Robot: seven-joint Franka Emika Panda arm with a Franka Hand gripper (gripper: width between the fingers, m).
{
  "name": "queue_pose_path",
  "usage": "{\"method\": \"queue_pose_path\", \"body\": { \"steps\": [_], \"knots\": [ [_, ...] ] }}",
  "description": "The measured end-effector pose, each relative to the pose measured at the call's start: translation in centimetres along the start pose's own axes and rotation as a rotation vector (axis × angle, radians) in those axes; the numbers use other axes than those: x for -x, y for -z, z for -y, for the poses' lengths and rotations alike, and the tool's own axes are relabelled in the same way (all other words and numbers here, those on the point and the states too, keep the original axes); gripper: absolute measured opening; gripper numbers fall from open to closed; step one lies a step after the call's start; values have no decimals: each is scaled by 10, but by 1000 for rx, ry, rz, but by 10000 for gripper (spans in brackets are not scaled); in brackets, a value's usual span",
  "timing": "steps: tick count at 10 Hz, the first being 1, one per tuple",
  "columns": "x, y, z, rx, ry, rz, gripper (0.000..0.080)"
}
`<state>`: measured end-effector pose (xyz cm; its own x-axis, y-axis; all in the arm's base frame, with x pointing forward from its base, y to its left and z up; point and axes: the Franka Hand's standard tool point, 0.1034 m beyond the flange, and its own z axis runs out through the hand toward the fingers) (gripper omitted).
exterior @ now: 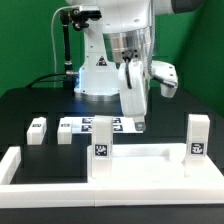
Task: Assemble desk
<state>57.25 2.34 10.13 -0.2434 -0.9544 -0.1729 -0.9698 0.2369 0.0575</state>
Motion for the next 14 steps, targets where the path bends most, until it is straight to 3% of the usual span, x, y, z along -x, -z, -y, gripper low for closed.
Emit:
{"method": "queue_pose_path", "body": {
  "steps": [2,4,5,6,7,9,12,14],
  "knots": [
    [-2,-8,-8,1,37,-10,648],
    [-17,-30,-34,13,111,-30,648],
    [-24,-45,-47,4,111,-59,648],
    [-24,-58,-56,10,121,-77,648],
    [-24,-66,-59,22,127,-87,648],
    [-27,-80,-57,-15,144,-121,648],
    [-25,-92,-56,-7,155,-135,648],
    [-24,-92,-52,-41,166,-146,648]
  ]
}}
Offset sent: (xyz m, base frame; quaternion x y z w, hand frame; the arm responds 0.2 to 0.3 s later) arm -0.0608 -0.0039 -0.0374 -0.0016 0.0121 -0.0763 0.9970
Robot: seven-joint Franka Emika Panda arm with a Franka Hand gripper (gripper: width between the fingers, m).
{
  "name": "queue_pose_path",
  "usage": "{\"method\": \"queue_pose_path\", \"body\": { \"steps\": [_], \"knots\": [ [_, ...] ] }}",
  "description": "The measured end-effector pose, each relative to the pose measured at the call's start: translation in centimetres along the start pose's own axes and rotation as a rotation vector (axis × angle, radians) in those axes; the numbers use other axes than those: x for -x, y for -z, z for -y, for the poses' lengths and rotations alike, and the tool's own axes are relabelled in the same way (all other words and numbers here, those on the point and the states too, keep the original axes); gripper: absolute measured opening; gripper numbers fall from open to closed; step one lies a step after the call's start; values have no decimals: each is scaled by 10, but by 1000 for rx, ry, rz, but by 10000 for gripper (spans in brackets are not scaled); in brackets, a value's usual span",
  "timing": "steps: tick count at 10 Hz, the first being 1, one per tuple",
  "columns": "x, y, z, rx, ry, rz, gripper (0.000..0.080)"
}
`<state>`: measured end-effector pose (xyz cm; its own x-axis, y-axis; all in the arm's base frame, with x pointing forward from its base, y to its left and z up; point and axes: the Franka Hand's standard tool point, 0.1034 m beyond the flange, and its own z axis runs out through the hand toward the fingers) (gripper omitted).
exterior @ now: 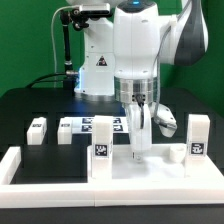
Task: Assemble desk
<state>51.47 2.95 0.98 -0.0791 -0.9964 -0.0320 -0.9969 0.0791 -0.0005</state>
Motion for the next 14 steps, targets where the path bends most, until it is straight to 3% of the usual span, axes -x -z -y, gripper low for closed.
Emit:
{"method": "queue_pose_path", "body": {
  "steps": [3,5,6,7,8,14],
  "knots": [
    [1,-3,-2,9,2,-1,648],
    [1,-4,-2,9,2,-1,394],
    [1,-4,-2,10,2,-1,394],
    [1,-4,-2,9,2,-1,211],
    [1,-4,-2,9,3,-1,81],
    [1,-3,0,4,4,-2,51]
  ]
}}
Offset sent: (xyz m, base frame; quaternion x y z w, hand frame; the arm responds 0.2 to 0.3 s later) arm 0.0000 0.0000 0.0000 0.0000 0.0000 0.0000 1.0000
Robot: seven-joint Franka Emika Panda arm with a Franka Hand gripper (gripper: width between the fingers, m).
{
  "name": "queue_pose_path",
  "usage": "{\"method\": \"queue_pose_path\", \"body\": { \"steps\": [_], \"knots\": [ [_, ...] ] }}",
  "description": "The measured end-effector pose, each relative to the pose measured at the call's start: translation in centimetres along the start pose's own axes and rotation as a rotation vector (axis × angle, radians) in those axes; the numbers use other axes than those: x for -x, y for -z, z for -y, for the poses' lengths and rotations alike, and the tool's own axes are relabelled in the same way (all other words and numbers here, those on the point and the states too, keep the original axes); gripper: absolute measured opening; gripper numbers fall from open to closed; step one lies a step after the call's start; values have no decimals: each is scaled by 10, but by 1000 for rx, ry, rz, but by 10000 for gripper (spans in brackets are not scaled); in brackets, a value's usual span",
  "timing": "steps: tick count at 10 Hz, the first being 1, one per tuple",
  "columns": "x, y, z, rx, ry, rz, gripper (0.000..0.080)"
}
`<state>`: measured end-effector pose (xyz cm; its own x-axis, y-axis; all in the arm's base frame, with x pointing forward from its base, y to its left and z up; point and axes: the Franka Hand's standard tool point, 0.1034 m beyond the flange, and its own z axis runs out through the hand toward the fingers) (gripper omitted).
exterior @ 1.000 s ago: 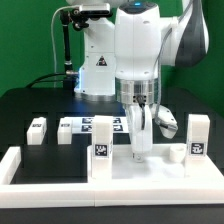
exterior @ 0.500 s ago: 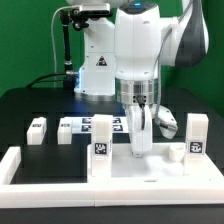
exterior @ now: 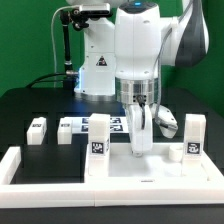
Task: Assemble desk
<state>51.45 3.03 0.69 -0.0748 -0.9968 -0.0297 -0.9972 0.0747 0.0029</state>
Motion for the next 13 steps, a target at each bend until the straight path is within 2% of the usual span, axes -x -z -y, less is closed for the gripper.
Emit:
{"method": "queue_pose_path", "body": {
  "steps": [5,6,7,8,9,13],
  "knots": [
    [-3,1,1,-6,44,-4,51],
    [-13,1,2,-43,105,-24,51],
    [-18,0,-2,-38,174,-32,51],
    [-22,0,-6,-14,278,-30,52],
    [-24,0,-8,-7,319,-32,52],
    [-38,0,-14,6,495,-38,55]
  ]
}}
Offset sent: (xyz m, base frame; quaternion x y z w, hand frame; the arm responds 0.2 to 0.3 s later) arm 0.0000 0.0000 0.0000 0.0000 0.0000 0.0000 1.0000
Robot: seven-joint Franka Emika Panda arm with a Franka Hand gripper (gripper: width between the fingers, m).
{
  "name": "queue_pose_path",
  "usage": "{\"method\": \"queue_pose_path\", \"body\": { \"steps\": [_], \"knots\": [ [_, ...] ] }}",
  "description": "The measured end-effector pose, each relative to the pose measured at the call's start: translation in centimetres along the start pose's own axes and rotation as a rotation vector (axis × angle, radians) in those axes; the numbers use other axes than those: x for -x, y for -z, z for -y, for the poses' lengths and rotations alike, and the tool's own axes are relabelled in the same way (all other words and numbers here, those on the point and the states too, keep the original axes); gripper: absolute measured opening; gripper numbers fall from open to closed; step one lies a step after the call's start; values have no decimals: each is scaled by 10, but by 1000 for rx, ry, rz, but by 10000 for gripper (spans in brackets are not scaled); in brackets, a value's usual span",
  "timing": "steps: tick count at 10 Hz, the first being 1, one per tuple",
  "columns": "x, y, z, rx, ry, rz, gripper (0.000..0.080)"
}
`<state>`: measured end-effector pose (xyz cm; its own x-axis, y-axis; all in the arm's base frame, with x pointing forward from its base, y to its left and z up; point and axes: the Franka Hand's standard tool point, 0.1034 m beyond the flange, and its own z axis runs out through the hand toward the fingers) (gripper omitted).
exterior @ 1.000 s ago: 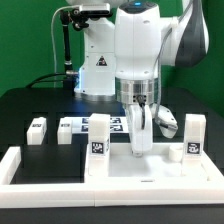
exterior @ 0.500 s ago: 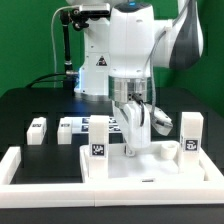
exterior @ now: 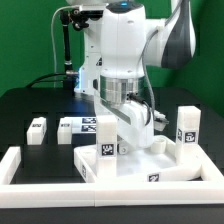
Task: Assemble desk
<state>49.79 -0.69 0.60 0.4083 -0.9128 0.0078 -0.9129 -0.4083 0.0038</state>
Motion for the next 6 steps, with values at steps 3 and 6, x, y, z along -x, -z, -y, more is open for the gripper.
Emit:
{"method": "queue_pose_path", "body": {
  "steps": [3,6],
  "knots": [
    [-18,0,-15,13,303,-4,57],
    [-23,0,-16,16,471,-7,57]
  ]
}}
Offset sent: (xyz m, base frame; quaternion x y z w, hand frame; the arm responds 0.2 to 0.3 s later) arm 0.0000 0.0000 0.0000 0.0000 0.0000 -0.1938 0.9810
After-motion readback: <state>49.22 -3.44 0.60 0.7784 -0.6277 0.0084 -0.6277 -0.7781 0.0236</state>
